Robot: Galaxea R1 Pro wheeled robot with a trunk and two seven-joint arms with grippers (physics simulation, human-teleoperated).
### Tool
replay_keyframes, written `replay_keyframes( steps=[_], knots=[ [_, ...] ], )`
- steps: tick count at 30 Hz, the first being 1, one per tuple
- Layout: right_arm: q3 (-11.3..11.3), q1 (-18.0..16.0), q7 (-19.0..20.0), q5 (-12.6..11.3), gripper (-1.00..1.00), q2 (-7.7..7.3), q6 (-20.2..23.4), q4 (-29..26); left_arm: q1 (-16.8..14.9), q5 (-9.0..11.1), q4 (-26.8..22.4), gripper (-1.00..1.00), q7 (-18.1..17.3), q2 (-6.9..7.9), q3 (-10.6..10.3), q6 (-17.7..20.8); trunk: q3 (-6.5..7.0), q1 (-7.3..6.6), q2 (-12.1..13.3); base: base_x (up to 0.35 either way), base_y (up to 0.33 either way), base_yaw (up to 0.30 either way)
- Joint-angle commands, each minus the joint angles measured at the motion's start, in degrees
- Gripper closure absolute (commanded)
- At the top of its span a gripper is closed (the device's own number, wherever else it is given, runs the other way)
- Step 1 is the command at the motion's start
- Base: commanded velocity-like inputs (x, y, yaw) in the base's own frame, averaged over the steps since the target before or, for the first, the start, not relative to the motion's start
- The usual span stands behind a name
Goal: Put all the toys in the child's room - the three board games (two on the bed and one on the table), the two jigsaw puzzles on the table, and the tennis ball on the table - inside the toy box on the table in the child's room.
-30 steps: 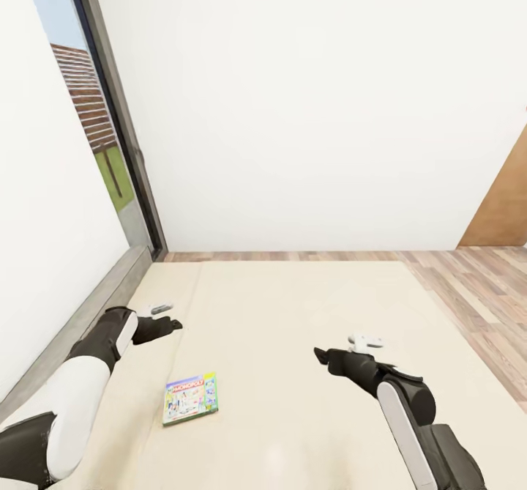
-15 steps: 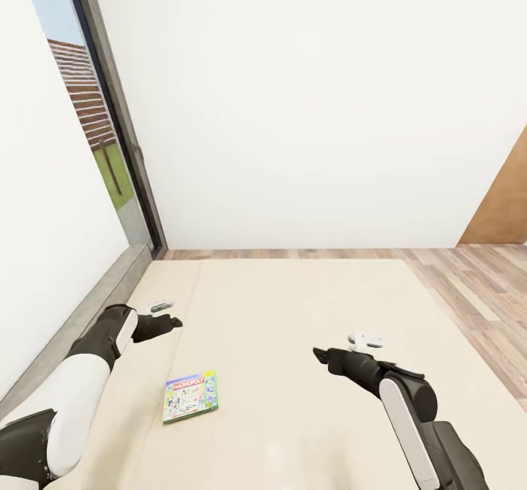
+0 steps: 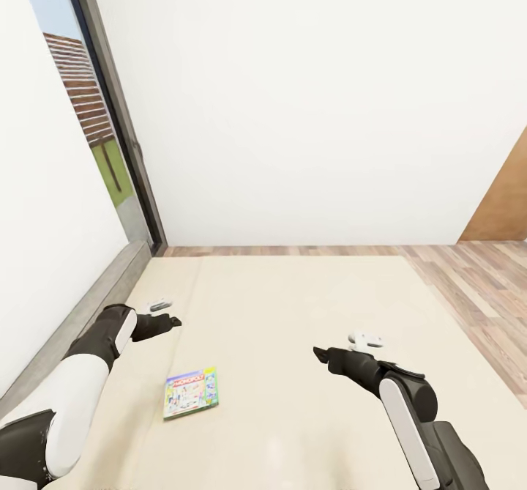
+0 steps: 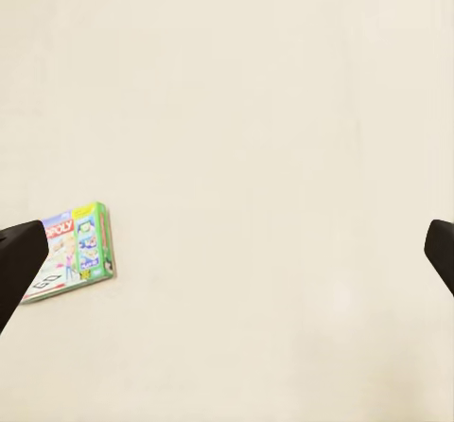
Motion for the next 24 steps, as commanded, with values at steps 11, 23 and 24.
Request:
replay_keyframes(
  steps=[11,23,24],
  knots=[
    [0.2,-0.1,-0.6,-0.6,-1.00,0.01,-0.1,-0.1,0.0,-0.2,-0.2,-1.00,-0.3,-0.04,0.3,0.3,-0.17,0.03,-0.1,0.000,0.055,0.000],
    [0.5,0.0,-0.6,-0.6,-1.00,0.01,0.0,-0.1,0.0,-0.2,-0.2,-1.00,-0.3,-0.16,0.3,0.3,-0.17,0.03,-0.1,0.000,0.094,0.000],
    [0.5,0.0,-0.6,-0.6,-1.00,0.00,-0.1,-0.1,0.0,-0.2,-0.2,-1.00,-0.3,-0.15,0.3,0.3,-0.17,0.03,-0.1,0.000,0.014,0.000]
  ],
)
